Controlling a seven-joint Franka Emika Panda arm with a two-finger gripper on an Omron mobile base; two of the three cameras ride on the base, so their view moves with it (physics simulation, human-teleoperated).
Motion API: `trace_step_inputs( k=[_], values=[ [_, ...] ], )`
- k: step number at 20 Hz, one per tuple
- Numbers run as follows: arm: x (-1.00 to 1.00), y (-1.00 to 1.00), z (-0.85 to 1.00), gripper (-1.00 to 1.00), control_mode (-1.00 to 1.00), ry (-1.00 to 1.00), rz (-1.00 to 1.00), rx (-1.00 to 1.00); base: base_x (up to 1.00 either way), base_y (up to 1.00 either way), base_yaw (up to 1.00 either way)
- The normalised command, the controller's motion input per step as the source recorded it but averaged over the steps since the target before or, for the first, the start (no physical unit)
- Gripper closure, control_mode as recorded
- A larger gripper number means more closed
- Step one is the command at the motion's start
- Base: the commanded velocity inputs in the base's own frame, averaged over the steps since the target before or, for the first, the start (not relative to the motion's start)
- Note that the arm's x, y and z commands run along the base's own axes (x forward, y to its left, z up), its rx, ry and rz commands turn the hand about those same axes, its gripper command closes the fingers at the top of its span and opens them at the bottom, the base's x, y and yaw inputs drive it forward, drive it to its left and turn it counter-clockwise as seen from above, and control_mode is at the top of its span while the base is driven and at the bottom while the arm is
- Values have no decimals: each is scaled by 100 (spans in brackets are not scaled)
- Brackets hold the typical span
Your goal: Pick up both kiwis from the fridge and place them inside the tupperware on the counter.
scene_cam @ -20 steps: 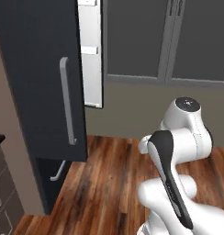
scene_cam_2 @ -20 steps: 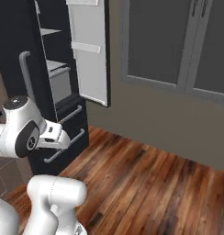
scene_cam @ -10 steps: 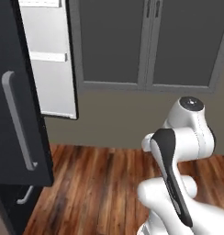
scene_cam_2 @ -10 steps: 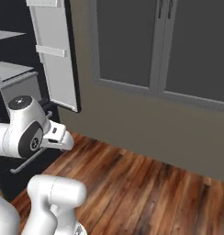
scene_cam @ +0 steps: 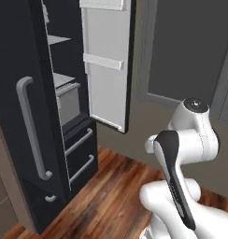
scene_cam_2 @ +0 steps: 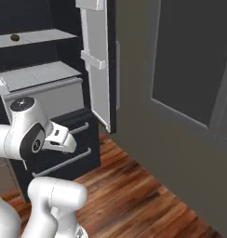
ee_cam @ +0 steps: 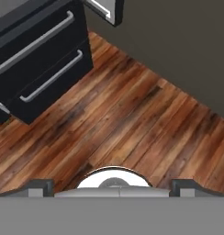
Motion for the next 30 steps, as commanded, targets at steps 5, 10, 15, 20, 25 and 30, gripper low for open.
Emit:
trace_step_inputs(
  k=[5,10,15,20,25,30],
  values=[
    [0,0,0,-100,100,0,0,0,69,-76,72],
    [0,0,0,-100,100,0,0,0,59,-54,57],
    [0,0,0,-100,100,0,0,0,60,-42,48],
    [0,0,0,-100,100,0,0,0,65,-17,33],
    [0,0,0,-100,100,0,0,0,67,-9,31],
    [0,0,0,-100,100,0,0,0,66,-5,32]
  ],
)
